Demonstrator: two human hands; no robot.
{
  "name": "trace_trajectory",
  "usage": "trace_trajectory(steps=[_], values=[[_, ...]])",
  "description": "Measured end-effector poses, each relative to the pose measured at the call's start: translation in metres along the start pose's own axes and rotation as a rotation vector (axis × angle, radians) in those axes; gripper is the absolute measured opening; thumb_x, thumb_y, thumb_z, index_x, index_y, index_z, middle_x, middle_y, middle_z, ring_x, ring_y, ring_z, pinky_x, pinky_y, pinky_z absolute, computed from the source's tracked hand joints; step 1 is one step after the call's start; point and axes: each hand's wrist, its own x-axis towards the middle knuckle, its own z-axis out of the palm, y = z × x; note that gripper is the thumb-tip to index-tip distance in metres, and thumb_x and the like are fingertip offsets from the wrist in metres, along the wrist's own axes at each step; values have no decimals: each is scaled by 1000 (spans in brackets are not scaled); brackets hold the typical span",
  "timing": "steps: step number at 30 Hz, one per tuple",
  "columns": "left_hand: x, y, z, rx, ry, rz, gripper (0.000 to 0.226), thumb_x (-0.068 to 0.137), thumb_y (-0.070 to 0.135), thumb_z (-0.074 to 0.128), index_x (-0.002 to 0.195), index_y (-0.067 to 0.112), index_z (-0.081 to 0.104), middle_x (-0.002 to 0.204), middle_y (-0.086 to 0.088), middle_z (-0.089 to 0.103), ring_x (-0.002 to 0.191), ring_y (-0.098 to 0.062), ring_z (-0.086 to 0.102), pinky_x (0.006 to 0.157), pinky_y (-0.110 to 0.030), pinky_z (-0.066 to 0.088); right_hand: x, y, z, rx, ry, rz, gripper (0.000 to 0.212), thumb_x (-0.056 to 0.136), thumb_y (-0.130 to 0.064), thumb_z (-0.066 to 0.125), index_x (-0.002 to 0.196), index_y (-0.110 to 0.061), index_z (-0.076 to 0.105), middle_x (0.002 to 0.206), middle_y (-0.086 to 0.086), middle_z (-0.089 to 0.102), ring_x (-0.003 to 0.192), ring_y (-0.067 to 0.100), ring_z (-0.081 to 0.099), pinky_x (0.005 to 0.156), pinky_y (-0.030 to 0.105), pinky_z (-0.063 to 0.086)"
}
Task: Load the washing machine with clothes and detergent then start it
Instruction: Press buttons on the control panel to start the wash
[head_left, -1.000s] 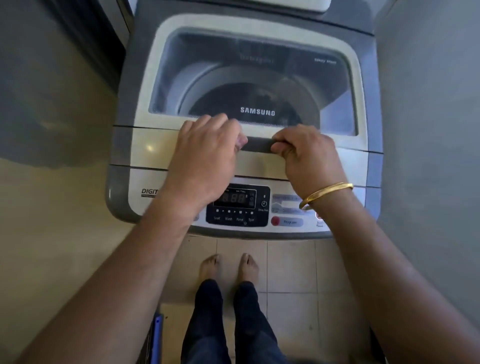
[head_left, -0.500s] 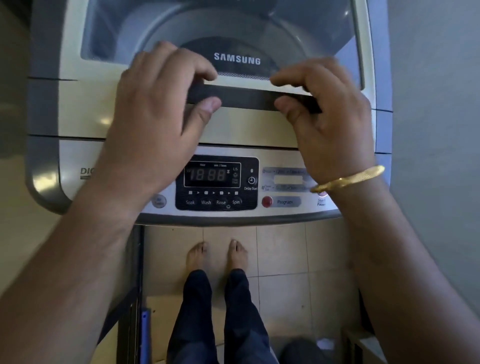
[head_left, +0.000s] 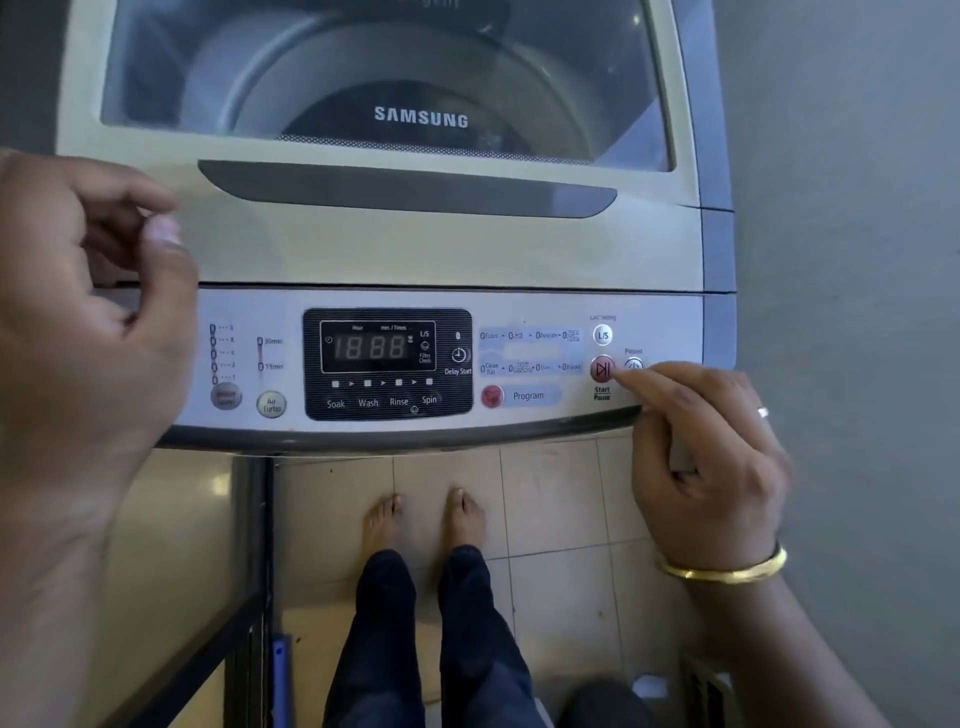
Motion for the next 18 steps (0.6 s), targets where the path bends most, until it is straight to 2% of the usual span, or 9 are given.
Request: trace_trajectory(steps=[2, 5, 8, 15, 18], values=[[-1, 3, 3, -44, -12, 19, 37, 120, 55, 46, 138, 28, 63, 131, -21, 66, 111, -24, 62, 109, -43, 51, -3, 0, 2, -27, 26, 29, 29, 99, 11, 54, 103, 3, 82, 98, 18, 77, 86, 35, 72, 91, 23, 50], [-4, 8, 4, -31, -29, 78, 25, 120, 52, 46, 135, 35, 57, 120, -23, 63, 100, -36, 59, 96, -49, 50, -6, 0, 4, -73, 43, 31, 30, 99, 11, 54, 105, 3, 82, 100, 18, 77, 86, 36, 72, 96, 19, 45], [-6, 12, 3, -51, -31, 89, 27, 119, 54, 47, 134, 33, 54, 115, -26, 61, 100, -40, 57, 96, -36, 46, -9, 0, 6, -90, 65, 29, 31, 97, 14, 55, 107, 3, 82, 102, 19, 77, 87, 37, 72, 95, 23, 47], [-7, 15, 2, -40, -10, 58, 28, 114, 61, 55, 126, 35, 53, 112, -24, 61, 101, -30, 57, 95, -32, 45, -13, -5, 11, -105, 86, 51, 31, 101, 14, 53, 107, 3, 81, 103, 19, 75, 91, 32, 67, 92, 31, 51], [-8, 18, 1, -17, 5, 57, 22, 112, 61, 59, 117, 41, 53, 112, -22, 63, 100, -34, 60, 94, -34, 47, -14, -6, 12, -100, 93, 82, 33, 104, 9, 50, 107, 2, 82, 104, 18, 75, 92, 33, 67, 94, 30, 51]])
